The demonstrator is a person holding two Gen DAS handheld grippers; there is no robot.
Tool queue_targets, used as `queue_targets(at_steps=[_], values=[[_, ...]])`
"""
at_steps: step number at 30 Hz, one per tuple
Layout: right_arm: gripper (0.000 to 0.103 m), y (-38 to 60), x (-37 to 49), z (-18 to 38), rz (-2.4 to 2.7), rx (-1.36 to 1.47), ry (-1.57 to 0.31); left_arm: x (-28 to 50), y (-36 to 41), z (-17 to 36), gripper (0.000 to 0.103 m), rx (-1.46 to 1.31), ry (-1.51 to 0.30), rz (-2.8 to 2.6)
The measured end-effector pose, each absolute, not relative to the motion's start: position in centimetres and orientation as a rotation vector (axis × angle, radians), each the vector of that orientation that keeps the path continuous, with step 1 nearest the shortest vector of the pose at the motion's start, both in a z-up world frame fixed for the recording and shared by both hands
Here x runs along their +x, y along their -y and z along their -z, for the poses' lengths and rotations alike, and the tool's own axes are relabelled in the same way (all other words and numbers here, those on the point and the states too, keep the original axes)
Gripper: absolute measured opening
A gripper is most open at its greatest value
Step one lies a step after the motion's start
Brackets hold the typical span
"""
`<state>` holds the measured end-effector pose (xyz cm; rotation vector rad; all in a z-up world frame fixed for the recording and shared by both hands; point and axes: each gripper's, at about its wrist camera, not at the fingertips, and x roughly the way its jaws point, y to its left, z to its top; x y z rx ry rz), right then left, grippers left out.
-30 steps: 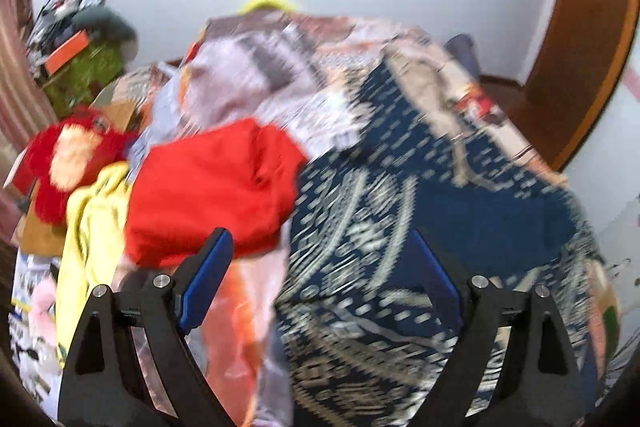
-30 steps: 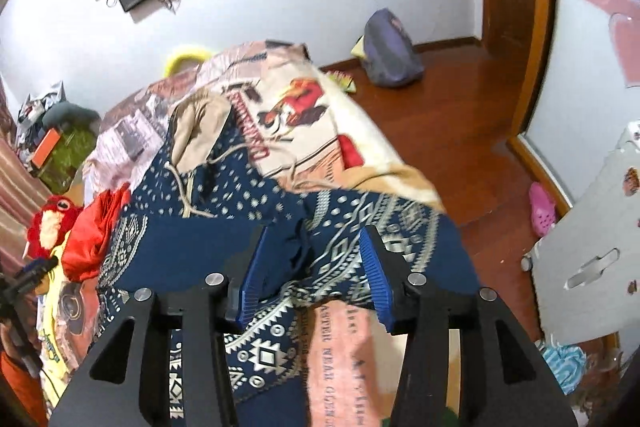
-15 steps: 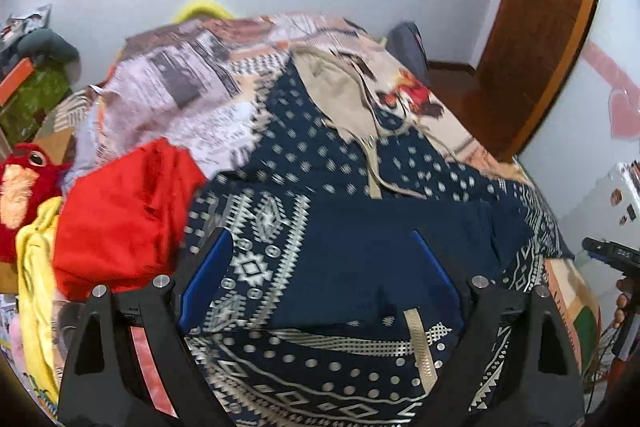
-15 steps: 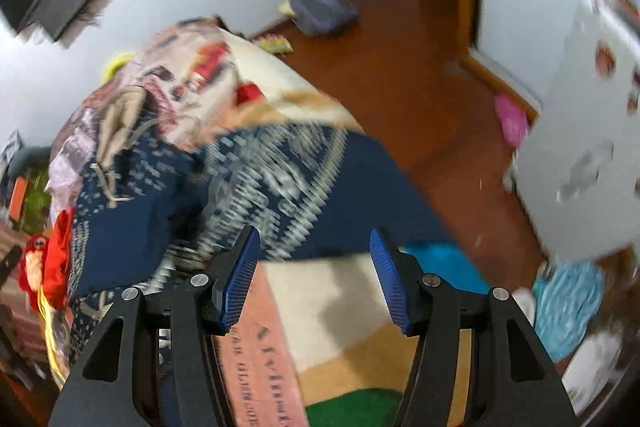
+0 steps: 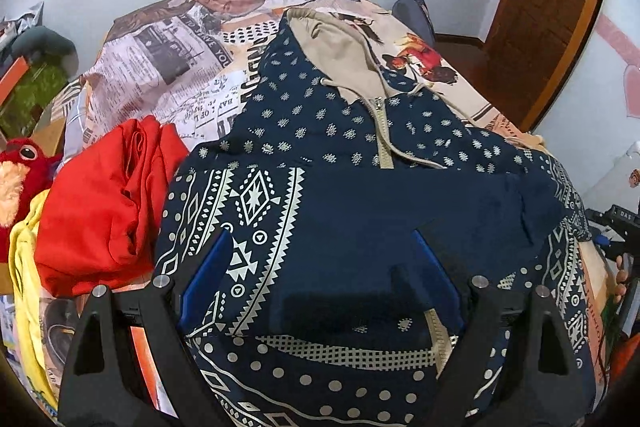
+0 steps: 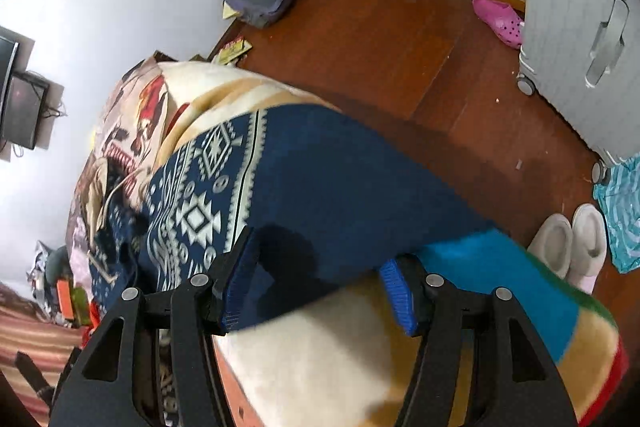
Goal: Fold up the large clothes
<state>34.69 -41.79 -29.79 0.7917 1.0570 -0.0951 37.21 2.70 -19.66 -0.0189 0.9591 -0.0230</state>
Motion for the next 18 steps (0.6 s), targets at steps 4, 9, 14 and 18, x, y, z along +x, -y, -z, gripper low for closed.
queue_targets(at_steps=[4,9,14,18], values=[[0.033,40.5,36.5,28.6,0.191,0.624,-1.038,36.9,-3.0,19.9,0.089,-0.011,-0.961,0.011],[0.011,38.6,37.7,24.8,0.191,0.448,-0.936,36.0,-3.2,19.6,0.089,0.025,-0.944,-0.004],[0.008,36.6,37.7,18.2,0.104,0.377,-0.776,35.3,-3.8,19.0,0.089,0.033,-0.927,-0.005],[0.007,34.3,37.6,12.5,-0.003,0.350,-0.666,34.8,-4.4,18.4,0.089,0.010,-0.909,-0.007]])
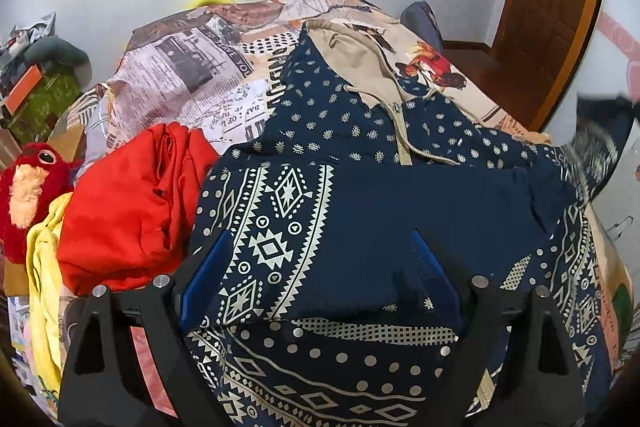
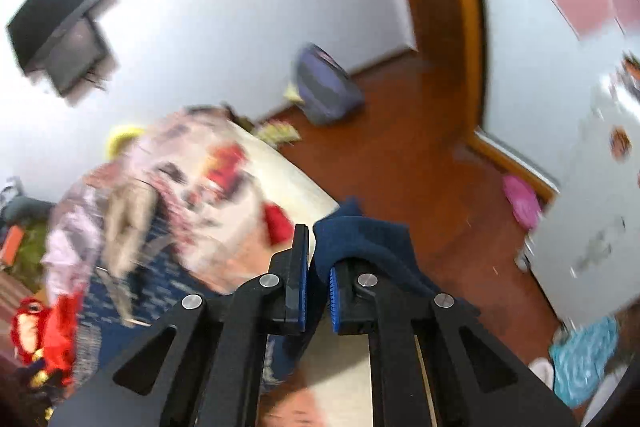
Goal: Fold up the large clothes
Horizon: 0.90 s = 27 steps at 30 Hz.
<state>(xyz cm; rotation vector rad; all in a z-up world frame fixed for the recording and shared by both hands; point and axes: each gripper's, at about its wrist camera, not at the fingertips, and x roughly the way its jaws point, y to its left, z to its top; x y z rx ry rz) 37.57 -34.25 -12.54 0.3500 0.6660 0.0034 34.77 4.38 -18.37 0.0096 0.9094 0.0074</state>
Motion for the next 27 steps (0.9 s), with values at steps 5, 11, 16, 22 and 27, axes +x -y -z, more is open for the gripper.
queue_targets(at_steps=[5,11,16,22,27], values=[[0.007,29.7,37.0,6.7,-0.151,0.307,-0.543,34.1,-4.9,17.7,0.089,-0.002,-0.888,-0.001],[0.007,23.1,36.7,6.0,-0.340,0.223,-0.548,33.3,-5.9,17.7,0.089,0.000,-0.880,-0.006],[0.007,17.6,38.1,11.3,-0.442,0.131,-0.720,32.5,-7.2,18.0,0.089,-0.003,-0.886,-0.019],[0.007,13.6,38.8,20.0,-0.520,0.112,-1.038,31.7,-8.3,18.3,0.089,-0.002,-0.892,-0.028],[0.007,11.1,37.7,23.4,-0.549,0.043,-1.178,31.4,-8.8,18.8,0.089,0.001,-0.906,-0.032]])
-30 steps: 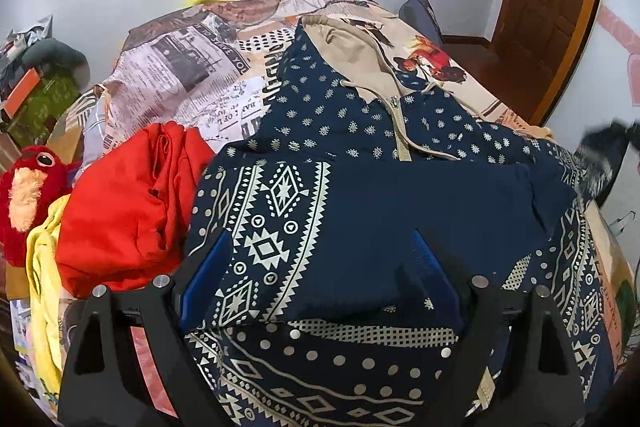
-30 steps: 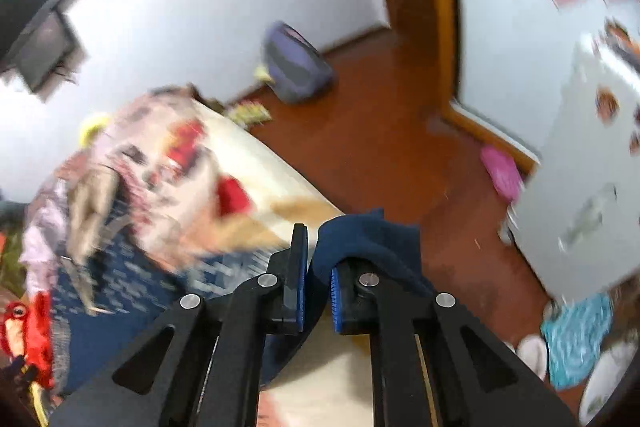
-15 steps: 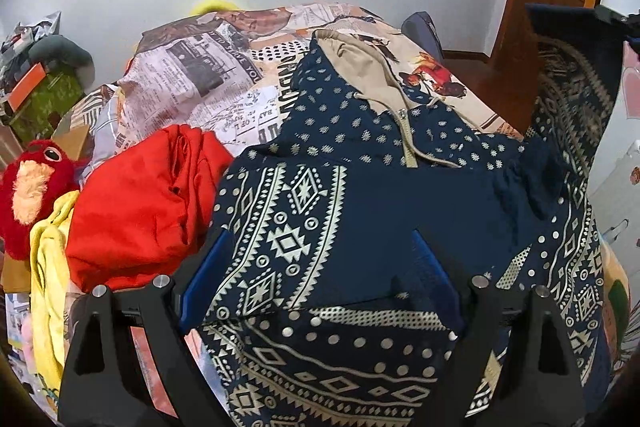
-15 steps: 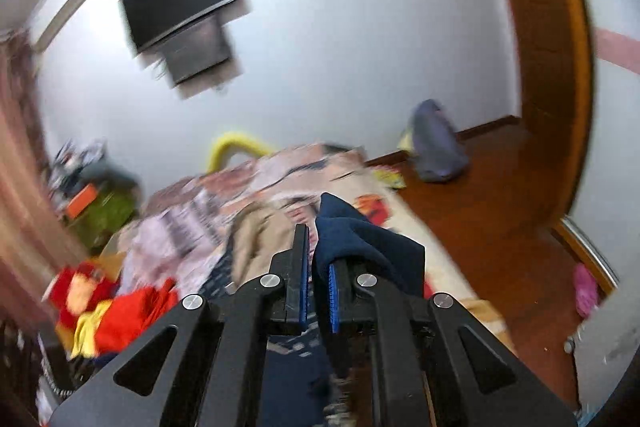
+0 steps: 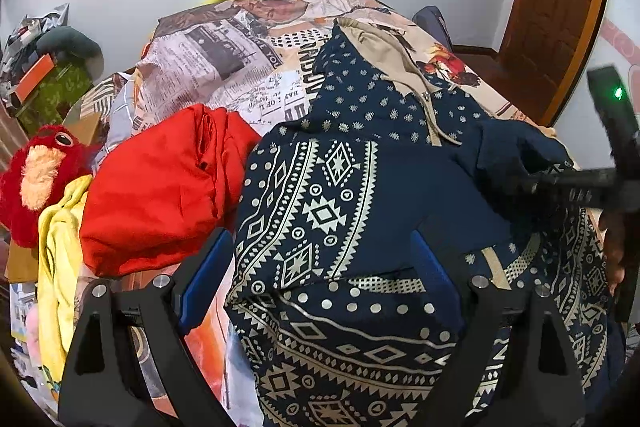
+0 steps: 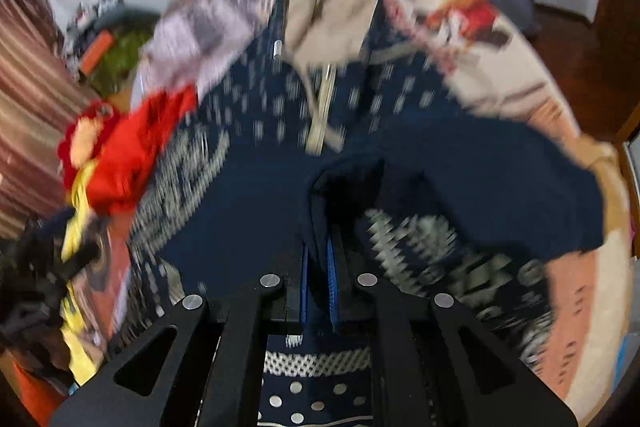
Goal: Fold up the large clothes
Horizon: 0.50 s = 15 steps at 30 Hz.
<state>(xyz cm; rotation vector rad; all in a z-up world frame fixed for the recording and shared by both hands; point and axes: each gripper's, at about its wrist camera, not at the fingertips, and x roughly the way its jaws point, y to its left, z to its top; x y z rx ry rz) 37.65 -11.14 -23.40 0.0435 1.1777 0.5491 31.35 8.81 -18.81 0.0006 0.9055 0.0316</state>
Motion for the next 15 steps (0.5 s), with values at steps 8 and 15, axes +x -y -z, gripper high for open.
queue_targets(at_steps=[8,15], values=[[0.026,12.6,36.3,22.1,-0.564,0.020,-1.261,31.9,-7.1,18.3,0.089,0.040,-0.903,0.005],[0.035,19.3,35.0,17.1,-0.445,0.071,-1.059,34.3,-1.7,15.5,0.089,0.140,-0.848,0.113]])
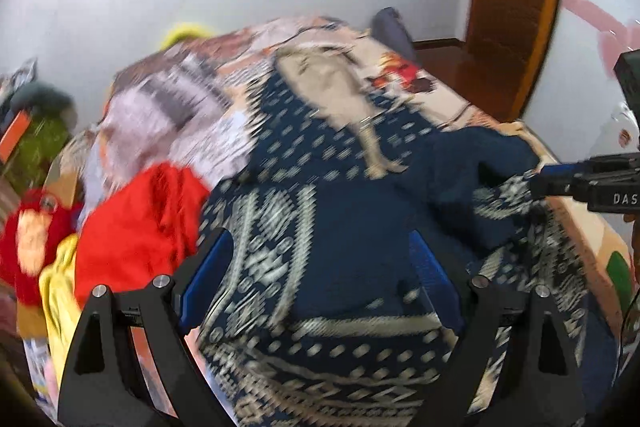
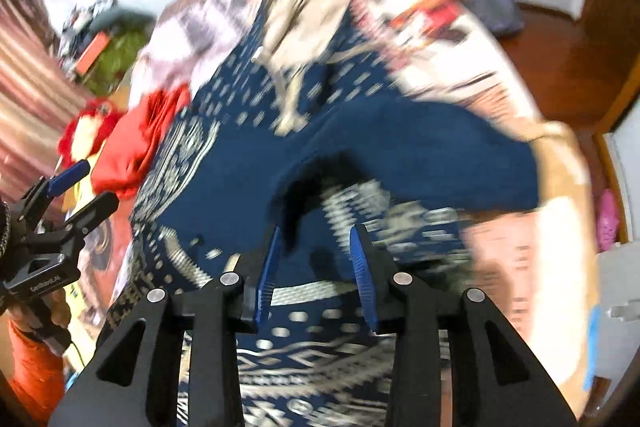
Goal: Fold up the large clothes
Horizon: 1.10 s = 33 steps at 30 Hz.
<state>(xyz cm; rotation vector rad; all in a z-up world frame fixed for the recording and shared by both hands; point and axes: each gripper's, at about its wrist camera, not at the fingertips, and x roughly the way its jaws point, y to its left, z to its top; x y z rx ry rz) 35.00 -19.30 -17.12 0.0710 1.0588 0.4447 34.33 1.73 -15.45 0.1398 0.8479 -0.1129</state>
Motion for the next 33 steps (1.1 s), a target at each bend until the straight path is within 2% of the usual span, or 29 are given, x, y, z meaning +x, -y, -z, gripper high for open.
queue_targets(at_steps=[4,12,22,26,27,28,29,31,33], values=[[0.044,23.9,34.5,15.3,-0.341,0.111,-0.962,36.2,2.4,14.2,0.089,0.198,-0.830,0.197],[0.045,29.9,34.5,16.8,-0.193,0.195,-0.953,40.1,12.8,15.3,0.089,0.387,-0.854,0.370],[0.045,33.0,34.6,21.4,-0.127,0.254,-1.049,43.3,22.9,22.0,0.089,0.552,-0.996,0.497],[0.045,33.7,34.3,22.2,-0.129,0.266,-1.066,44.8,24.3,24.5,0.088,0.581,-1.035,0.463],[0.045,33.7,34.3,22.4,-0.130,0.270,-1.070,45.0,24.5,24.9,0.080,0.580,-1.044,0.463],[0.045,33.7,34.3,22.6,-0.132,0.272,-1.075,45.3,24.5,25.4,0.066,0.582,-1.058,0.467],[0.045,33.8,34.2,22.7,-0.133,0.273,-1.080,45.6,24.4,25.7,0.060,0.587,-1.068,0.464],[0.045,33.5,34.2,23.0,-0.135,0.271,-1.091,45.8,23.9,25.5,0.038,0.567,-1.058,0.456],[0.045,33.1,34.2,23.1,-0.142,0.263,-1.097,45.8,23.0,24.3,0.026,0.496,-1.045,0.482]])
